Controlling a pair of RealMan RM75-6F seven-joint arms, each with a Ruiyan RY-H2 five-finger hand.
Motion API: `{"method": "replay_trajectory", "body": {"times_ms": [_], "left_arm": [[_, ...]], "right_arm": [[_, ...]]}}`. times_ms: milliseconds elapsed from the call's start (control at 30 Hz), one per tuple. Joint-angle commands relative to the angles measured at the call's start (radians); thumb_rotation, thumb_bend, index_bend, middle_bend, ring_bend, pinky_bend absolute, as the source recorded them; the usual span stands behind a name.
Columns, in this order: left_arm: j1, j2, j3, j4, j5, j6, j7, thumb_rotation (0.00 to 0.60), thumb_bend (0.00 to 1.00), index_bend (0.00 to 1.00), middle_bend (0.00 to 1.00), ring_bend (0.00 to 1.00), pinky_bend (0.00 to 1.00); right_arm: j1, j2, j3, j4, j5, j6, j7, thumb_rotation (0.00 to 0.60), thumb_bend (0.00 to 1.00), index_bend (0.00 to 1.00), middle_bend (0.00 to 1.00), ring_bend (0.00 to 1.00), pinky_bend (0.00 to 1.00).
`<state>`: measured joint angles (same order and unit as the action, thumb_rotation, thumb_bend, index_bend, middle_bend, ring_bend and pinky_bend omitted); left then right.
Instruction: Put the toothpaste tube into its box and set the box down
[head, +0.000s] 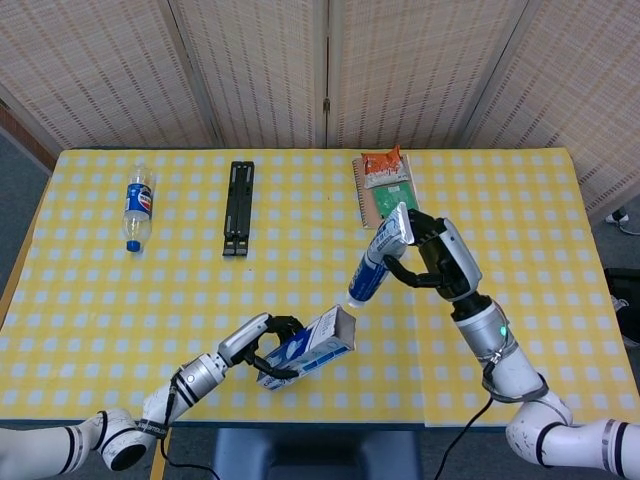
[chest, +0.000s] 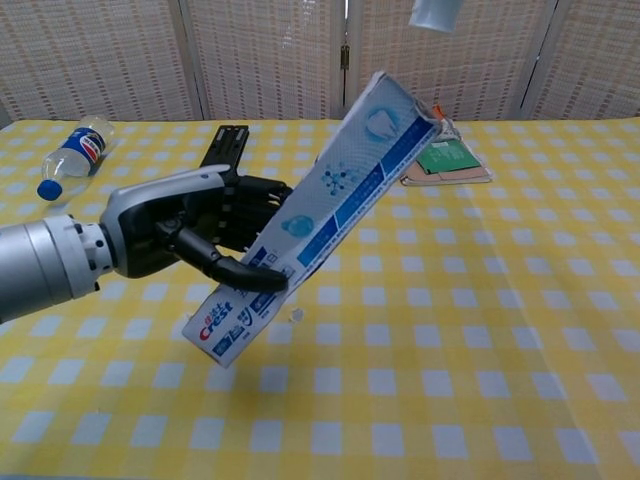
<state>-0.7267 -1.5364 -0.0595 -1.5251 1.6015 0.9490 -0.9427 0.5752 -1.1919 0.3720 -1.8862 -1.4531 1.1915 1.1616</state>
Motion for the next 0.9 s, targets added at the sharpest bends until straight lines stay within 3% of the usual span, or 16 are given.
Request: {"method": "replay_trajectory", "body": {"times_ms": [33,300,567,900], "left_arm": [[-0.025,-0.019,0.027,0.066,0.03,-0.006,-0.086,0.6,0.47,0.52,0.58,0.56,0.58],[-0.088,-0.068,0.059,0.173,0.108,0.021,-0.248,0.6,0.47,0.52,0.58,0.57,0.59],[-0.133,-0.107,0.083,0.265,0.139,0.07,-0.462,0.6,0.47,0.52,0.59,0.57,0.59],[-0.156,-0.135,0.094,0.309,0.122,0.097,-0.493,0.6,0.47,0.52,0.59,0.56,0.59]], "right_arm": [[-0.014,0.043,-0.012,-0.019,-0.03,0.002,-0.024,0.6,0.39,0.78,0.59,0.57,0.69],[0.028,0.144,-0.052,-0.024,-0.099,-0.102,0.005,0.6,0.39,0.78,0.58,0.57,0.69],[0.074,0.206,-0.048,-0.02,-0.102,-0.153,0.033,0.6,0.39,0.78,0.59,0.57,0.69],[0.095,0.203,-0.041,-0.023,-0.053,-0.148,-0.039,0.6,0.39,0.78,0.58,0.55,0.69]]}}
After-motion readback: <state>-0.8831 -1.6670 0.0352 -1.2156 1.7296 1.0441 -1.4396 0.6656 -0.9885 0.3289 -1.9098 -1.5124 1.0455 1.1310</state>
